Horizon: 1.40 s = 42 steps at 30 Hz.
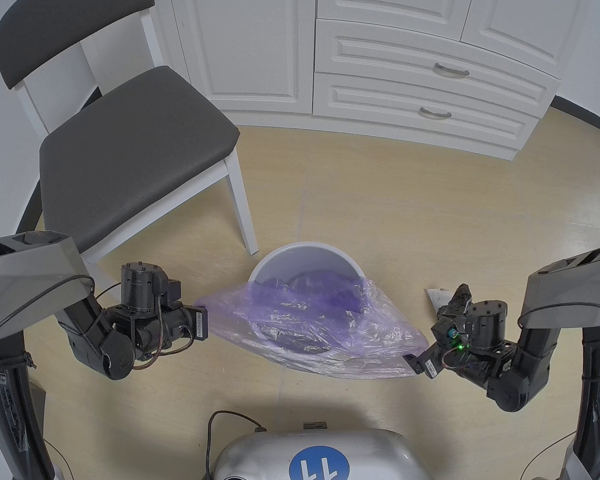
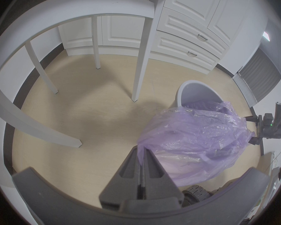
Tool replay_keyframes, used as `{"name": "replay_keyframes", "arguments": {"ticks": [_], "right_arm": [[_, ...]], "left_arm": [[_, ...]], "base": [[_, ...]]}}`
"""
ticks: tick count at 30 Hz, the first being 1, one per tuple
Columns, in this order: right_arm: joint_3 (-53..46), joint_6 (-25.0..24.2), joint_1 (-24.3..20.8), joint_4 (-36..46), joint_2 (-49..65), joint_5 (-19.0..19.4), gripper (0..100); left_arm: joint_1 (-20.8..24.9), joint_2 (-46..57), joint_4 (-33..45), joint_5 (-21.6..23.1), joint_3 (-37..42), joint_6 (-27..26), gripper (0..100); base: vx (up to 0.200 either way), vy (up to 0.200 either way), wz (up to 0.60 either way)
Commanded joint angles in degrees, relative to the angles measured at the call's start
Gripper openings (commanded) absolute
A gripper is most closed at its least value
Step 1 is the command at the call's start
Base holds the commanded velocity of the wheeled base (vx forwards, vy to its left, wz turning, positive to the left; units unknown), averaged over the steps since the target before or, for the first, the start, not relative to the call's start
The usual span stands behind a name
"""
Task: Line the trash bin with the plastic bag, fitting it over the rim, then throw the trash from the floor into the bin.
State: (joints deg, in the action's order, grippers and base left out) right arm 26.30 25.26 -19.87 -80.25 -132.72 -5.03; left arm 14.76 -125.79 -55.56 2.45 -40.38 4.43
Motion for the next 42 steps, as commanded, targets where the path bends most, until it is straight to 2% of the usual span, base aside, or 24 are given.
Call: {"name": "replay_keyframes", "arguments": {"ticks": [1,2,5,6,7,8,9,11,12,14,17,27,34,37,39,42], "right_arm": [[-2.9,-0.1,8.6,1.6,7.1,13.1,100],[-2.7,-0.1,9.9,1.6,6.8,14.8,100],[-1.9,-0.2,14.2,0.8,5.3,26.1,100],[-1.9,-0.2,14.2,0.8,5.3,26.1,100],[-1.8,-0.4,16.3,0.6,4.8,33.2,100],[-1.8,-0.6,16.8,0.6,4.8,34.7,100],[-1.7,-1.5,18.7,0.6,4.6,39.8,100],[-1.7,-1.8,19.0,0.6,4.5,40.8,100],[-1.1,-4.3,21.3,0.5,3.7,48.2,100],[-0.6,-5.2,22.4,0.5,2.8,51.1,100],[-0.3,-5.4,23.2,-0.7,0.6,53.1,100],[-0.5,-6.2,23.4,-3.1,-1.0,54.7,100],[-0.2,-7.3,25.3,-3.2,-0.5,57.3,100],[-0.1,-9.4,25.7,-5.4,-0.3,57.3,100],[-0.3,-13.3,26.6,-9.7,-0.3,57.3,100],[0.2,-17.8,28.1,-9.7,-0.7,57.6,100]], "left_arm": [[0.0,0.2,-0.1,0.0,0.3,0.0,0],[0.0,0.2,-0.1,0.0,0.3,0.0,0],[-0.1,0.1,-0.1,0.0,0.2,0.0,0],[-0.1,0.1,-0.1,0.0,0.2,0.0,0],[-0.1,0.0,-0.1,0.0,0.2,0.1,0],[-0.1,0.0,-0.1,0.0,0.1,0.1,0],[-0.1,0.0,-0.1,0.0,0.1,0.1,0],[-0.1,0.0,-0.1,0.0,0.1,0.0,0],[-0.3,0.1,-0.1,0.0,0.2,0.0,0],[-0.3,0.0,-0.1,0.0,0.4,-0.1,0],[-0.4,-0.4,-0.1,0.0,0.5,-1.4,0],[-0.8,-0.7,0.0,0.0,0.4,-1.5,0],[-0.9,-0.7,0.0,0.0,0.2,-1.4,0],[-0.9,-0.7,0.0,0.0,0.1,-1.4,0],[-0.9,-0.6,0.0,0.0,0.2,-1.4,0],[-0.9,-0.6,0.0,0.0,0.2,-1.4,0]], "base": [[0.0,0.0,0.0],[0.0,0.0,0.0],[0.0,0.0,0.0],[0.0,0.0,0.0],[0.0,0.0,0.0],[0.0,0.0,0.0],[0.0,0.0,0.0],[0.0,0.0,0.0],[0.0,0.0,0.0],[0.0,0.0,0.0],[0.0,0.0,0.0],[0.0,0.0,0.0],[0.0,0.0,0.0],[0.0,0.0,0.0],[0.0,0.0,0.0],[0.0,0.0,0.0]]}}
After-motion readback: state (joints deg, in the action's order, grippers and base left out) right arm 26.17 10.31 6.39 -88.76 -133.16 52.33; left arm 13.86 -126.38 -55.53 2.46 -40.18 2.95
